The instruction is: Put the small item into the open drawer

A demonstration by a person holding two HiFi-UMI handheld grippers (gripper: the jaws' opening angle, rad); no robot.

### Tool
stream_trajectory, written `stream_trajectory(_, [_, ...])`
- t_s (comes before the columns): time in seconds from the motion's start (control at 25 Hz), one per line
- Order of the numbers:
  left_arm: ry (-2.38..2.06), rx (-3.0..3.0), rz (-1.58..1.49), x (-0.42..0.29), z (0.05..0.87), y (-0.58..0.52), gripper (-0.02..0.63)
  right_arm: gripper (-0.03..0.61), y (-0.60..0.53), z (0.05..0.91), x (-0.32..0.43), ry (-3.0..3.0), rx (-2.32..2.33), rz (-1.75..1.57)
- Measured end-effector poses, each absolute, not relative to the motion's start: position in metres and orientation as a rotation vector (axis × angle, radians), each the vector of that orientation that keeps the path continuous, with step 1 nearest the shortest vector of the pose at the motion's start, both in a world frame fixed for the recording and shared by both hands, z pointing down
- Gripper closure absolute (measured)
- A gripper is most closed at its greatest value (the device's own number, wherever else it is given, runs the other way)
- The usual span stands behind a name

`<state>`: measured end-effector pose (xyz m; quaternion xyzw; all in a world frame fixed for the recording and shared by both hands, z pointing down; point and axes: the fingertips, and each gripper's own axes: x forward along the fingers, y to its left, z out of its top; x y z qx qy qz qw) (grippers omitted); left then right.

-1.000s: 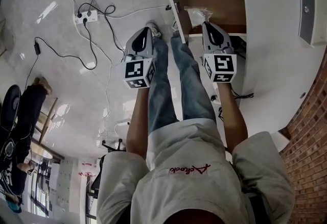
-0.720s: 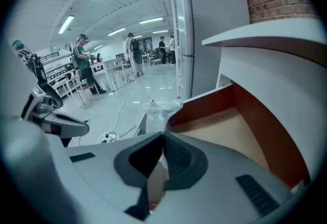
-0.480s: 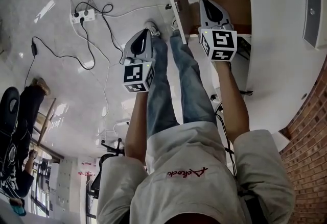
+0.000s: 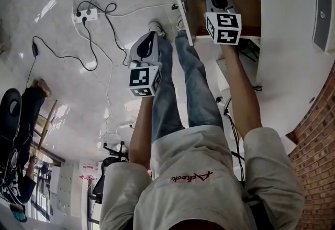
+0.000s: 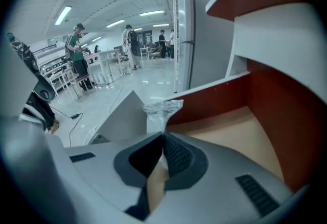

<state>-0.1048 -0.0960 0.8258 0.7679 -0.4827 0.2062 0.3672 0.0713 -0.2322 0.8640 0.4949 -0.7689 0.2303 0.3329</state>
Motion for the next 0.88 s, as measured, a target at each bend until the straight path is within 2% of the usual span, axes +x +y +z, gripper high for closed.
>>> stream_trajectory(0.44, [-1.238,1.959,0.518,-0.101,0.826,-0.094,0.604,0.565,-0.218,0.928,0.082,-1.825,1.190,0.750])
stream_trajectory(0.88, [-1.241,1.959,0.511,-0.101,0.824,-0.094,0.604,0.563,-0.225,0.923,0.086,-1.819,1.195,0.737])
